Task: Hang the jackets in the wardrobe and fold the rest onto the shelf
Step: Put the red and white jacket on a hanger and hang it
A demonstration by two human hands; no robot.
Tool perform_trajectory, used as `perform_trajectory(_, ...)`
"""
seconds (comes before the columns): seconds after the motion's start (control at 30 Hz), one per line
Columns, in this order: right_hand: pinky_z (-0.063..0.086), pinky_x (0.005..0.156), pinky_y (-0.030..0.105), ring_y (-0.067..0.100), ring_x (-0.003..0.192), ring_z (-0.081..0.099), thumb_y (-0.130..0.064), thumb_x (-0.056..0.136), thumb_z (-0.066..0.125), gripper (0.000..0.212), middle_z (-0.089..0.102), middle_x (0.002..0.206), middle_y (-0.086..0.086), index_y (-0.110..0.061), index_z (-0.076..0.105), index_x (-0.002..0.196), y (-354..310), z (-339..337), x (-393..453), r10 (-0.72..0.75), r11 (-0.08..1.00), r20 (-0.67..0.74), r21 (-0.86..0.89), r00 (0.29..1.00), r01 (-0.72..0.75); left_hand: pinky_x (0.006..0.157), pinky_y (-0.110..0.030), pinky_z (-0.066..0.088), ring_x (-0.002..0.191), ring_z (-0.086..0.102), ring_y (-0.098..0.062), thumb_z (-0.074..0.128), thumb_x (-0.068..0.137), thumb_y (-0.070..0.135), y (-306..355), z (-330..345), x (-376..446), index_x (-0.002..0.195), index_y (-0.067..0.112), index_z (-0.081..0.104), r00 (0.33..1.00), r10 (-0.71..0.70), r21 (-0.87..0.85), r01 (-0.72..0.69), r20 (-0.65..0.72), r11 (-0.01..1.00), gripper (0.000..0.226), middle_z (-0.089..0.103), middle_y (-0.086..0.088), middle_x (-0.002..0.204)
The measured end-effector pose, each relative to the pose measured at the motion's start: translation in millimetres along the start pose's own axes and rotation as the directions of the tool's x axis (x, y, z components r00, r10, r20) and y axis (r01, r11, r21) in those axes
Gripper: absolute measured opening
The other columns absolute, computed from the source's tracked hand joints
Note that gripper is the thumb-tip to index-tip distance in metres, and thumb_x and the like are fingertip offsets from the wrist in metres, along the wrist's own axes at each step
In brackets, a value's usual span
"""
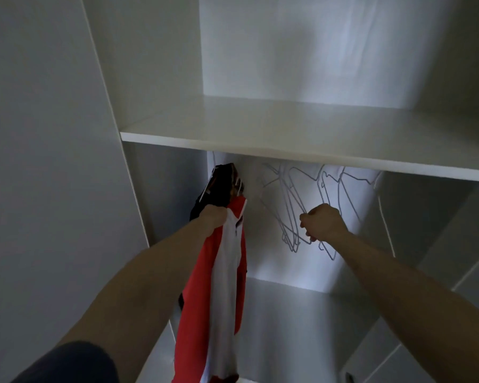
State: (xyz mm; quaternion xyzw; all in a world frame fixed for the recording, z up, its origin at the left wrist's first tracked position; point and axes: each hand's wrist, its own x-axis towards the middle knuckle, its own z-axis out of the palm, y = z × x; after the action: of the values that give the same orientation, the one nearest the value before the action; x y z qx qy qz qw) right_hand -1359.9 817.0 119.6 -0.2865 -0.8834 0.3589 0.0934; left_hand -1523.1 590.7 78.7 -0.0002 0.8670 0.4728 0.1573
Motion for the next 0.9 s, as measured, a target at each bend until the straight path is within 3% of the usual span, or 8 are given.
perform_trajectory(0.17, 0.053, 0.049, 0.022, 0.015, 0.043, 0.066, -0.016, 0.094, 0.060, 0.029, 0.070, 0.058, 0.010, 0.004, 0.077, 0.081, 4, -4, 2, -0.027, 1.000, -0.018, 0.009, 0.999, 0.027, 0.112, -0.034, 0.039, 0.141, 0.045, -0.036, 0.038, 0.113, 0.026, 21, 0, 13, 0.153, -0.008, 0.029, 0.997, 0.061, 0.069, -0.064, 0.041, 0.996, 0.053, 0.044, -0.025, 0.153)
perform_trajectory(0.3, 0.061, 0.068, 0.035, 0.017, 0.045, 0.066, -0.015, 0.094, 0.061, 0.031, 0.074, 0.070, 0.024, 0.010, 0.076, 0.084, 4, -6, 9, -0.092, 0.995, -0.036, 0.035, 0.995, 0.094, 0.099, -0.042, 0.050, 0.121, 0.059, -0.039, 0.047, 0.110, 0.026, 40, -4, 30, 0.140, -0.010, 0.050, 0.995, 0.094, 0.024, -0.094, -0.021, 0.995, 0.047, 0.060, -0.027, 0.130)
perform_trajectory(0.4, 0.060, 0.065, 0.031, 0.017, 0.046, 0.067, -0.018, 0.095, 0.061, 0.032, 0.074, 0.069, 0.021, 0.007, 0.077, 0.083, 5, -7, 15, -0.105, 0.993, -0.046, 0.040, 0.993, 0.107, 0.075, -0.032, 0.050, 0.089, 0.059, -0.027, 0.046, 0.110, 0.024, 58, -6, 37, 0.139, -0.007, 0.052, 0.994, 0.113, 0.005, -0.113, -0.002, 0.994, 0.043, 0.060, -0.015, 0.101)
perform_trajectory(0.47, 0.055, 0.053, 0.020, 0.013, 0.042, 0.065, -0.019, 0.095, 0.062, 0.032, 0.072, 0.062, 0.016, 0.005, 0.077, 0.081, 8, -6, 19, -0.108, 0.993, -0.050, 0.042, 0.993, 0.110, 0.092, -0.035, 0.049, 0.114, 0.060, -0.032, 0.043, 0.111, 0.023, 69, -6, 40, 0.142, -0.006, 0.048, 0.992, 0.123, 0.033, -0.123, 0.003, 0.992, 0.043, 0.060, -0.021, 0.123)
perform_trajectory(0.53, 0.048, 0.044, 0.014, 0.011, 0.039, 0.063, -0.018, 0.095, 0.064, 0.031, 0.067, 0.051, 0.006, 0.003, 0.078, 0.076, 12, -5, 21, -0.112, 0.992, -0.052, 0.059, 0.992, 0.115, 0.086, -0.035, 0.051, 0.112, 0.062, -0.033, 0.041, 0.112, 0.020, 76, -6, 45, 0.140, -0.007, 0.049, 0.991, 0.132, 0.049, -0.130, -0.033, 0.990, 0.041, 0.062, -0.023, 0.122)
perform_trajectory(0.63, 0.046, 0.043, 0.012, 0.011, 0.038, 0.063, -0.019, 0.094, 0.064, 0.031, 0.063, 0.044, -0.001, -0.004, 0.078, 0.071, 18, -6, 23, -0.122, 0.990, -0.045, 0.068, 0.991, 0.125, 0.059, -0.027, 0.041, 0.074, 0.055, -0.020, 0.040, 0.110, 0.016, 73, -10, 52, 0.108, 0.001, 0.064, 0.982, 0.160, 0.026, -0.158, -0.099, 0.987, 0.027, 0.061, -0.011, 0.096)
perform_trajectory(0.73, 0.050, 0.046, 0.014, 0.013, 0.040, 0.065, -0.021, 0.094, 0.064, 0.031, 0.064, 0.045, -0.001, -0.010, 0.079, 0.069, 20, -6, 24, -0.126, 0.990, -0.034, 0.060, 0.991, 0.128, 0.054, -0.028, 0.036, 0.060, 0.042, -0.013, 0.046, 0.104, 0.010, 57, -11, 50, 0.067, 0.018, 0.047, 0.965, 0.183, -0.126, -0.208, -0.187, 0.970, 0.037, 0.051, -0.002, 0.073)
perform_trajectory(0.9, 0.050, 0.044, 0.015, 0.013, 0.040, 0.064, -0.017, 0.094, 0.063, 0.031, 0.062, 0.044, -0.001, -0.006, 0.078, 0.068, 18, -3, 23, -0.130, 0.988, -0.018, 0.079, 0.991, 0.131, 0.052, -0.026, 0.033, 0.059, 0.040, -0.013, 0.048, 0.102, 0.005, 24, -4, 33, 0.064, 0.019, 0.043, 0.961, 0.204, -0.264, -0.250, -0.189, 0.932, 0.041, 0.044, -0.003, 0.065)
